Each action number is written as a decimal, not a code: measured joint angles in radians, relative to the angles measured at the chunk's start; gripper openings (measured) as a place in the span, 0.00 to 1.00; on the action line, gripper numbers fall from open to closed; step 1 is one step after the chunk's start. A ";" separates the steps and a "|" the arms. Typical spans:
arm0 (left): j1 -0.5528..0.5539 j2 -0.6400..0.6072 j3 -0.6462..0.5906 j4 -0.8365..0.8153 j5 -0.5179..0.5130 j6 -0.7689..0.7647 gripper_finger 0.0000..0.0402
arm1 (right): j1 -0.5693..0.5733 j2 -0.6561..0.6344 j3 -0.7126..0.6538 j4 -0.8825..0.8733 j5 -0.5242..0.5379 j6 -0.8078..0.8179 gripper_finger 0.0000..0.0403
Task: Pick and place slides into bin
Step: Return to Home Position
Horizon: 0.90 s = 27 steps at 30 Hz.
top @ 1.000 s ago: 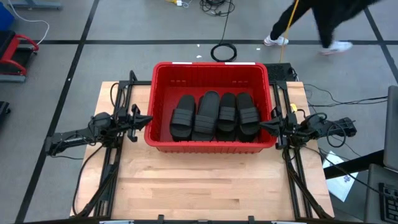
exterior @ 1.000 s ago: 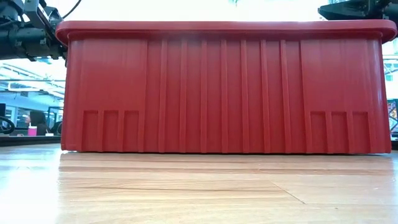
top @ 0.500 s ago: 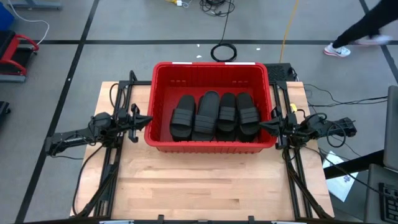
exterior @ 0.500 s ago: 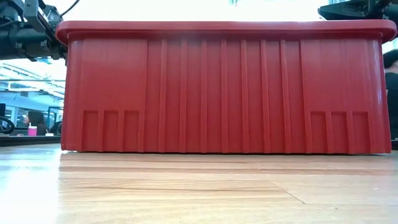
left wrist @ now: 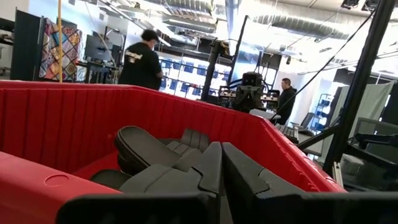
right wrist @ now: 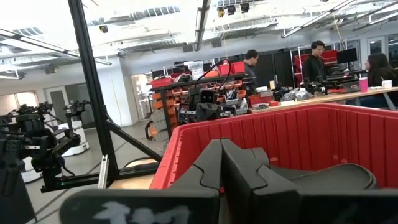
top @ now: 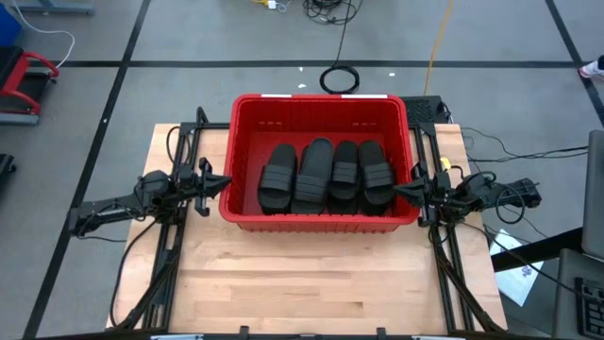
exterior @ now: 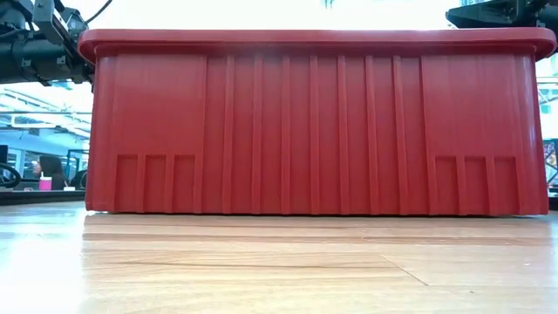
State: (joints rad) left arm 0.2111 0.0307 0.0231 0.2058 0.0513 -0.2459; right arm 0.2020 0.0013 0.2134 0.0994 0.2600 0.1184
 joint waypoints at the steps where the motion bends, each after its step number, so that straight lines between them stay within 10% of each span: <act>1: 0.000 0.000 0.000 0.000 0.000 0.000 0.04 | 0.000 0.000 0.000 0.000 0.000 0.000 0.00; 27: 0.000 0.000 0.000 0.001 0.000 -0.001 0.06 | 0.000 0.000 0.000 0.000 0.000 0.000 0.00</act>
State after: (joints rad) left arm 0.2111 0.0307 0.0235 0.2066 0.0509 -0.2469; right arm 0.2021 0.0013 0.2134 0.0996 0.2599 0.1186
